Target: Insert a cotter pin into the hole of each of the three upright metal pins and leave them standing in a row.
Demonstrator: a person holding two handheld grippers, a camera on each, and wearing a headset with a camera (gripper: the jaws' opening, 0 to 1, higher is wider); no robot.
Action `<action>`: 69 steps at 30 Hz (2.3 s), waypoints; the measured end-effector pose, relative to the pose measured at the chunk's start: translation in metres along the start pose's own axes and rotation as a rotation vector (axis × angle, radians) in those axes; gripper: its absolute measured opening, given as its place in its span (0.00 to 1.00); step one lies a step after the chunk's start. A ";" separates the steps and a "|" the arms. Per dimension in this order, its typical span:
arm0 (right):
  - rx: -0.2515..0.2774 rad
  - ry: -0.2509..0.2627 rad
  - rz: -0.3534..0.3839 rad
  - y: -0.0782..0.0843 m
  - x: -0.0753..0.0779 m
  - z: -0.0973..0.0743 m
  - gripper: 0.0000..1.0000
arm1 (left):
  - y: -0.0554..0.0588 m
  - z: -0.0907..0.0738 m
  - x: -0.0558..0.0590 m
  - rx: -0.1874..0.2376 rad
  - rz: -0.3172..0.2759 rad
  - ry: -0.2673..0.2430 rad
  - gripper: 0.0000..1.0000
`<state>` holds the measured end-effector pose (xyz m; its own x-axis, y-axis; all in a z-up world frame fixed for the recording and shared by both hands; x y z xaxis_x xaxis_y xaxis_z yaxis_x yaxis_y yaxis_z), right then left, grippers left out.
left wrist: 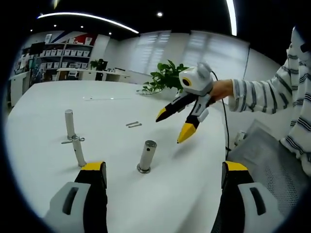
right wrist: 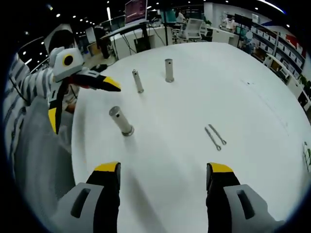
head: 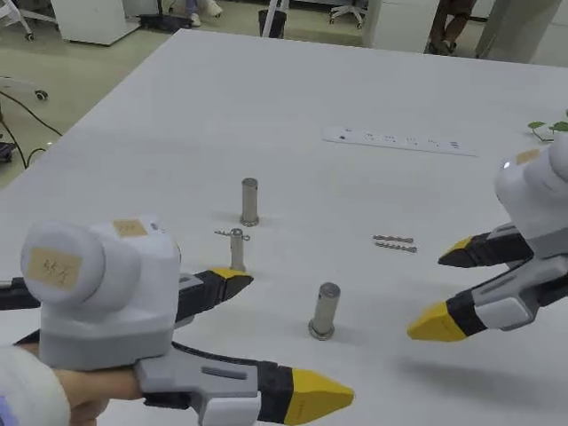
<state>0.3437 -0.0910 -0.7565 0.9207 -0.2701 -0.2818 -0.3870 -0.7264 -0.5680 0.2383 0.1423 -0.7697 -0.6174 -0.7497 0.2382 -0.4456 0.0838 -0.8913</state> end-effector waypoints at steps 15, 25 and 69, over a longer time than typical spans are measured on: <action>-0.140 0.008 -0.150 -0.018 0.044 0.002 0.54 | 0.004 0.000 0.005 -0.018 -0.032 0.009 0.98; -0.202 -0.013 -0.201 -0.027 0.063 0.012 0.43 | 0.002 -0.003 0.006 -0.007 -0.047 0.002 0.98; -0.301 -0.019 -0.199 -0.034 0.085 0.031 0.14 | 0.014 -0.004 0.006 -0.070 -0.031 -0.016 0.96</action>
<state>0.4334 -0.0699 -0.7853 0.9743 -0.0950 -0.2042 -0.1651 -0.9180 -0.3606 0.2257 0.1421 -0.7797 -0.5924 -0.7631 0.2583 -0.5086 0.1056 -0.8545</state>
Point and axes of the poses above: the centre of the closed fingertips' face, and the gripper's own axes: z roughly forward along the fingers, x roughly to its right, y roughly out of its underside, the point moved 9 cm from there along -z, roughly backward along the fingers, and after that the axes turned 14 degrees about -y, right-handed, at the moved point
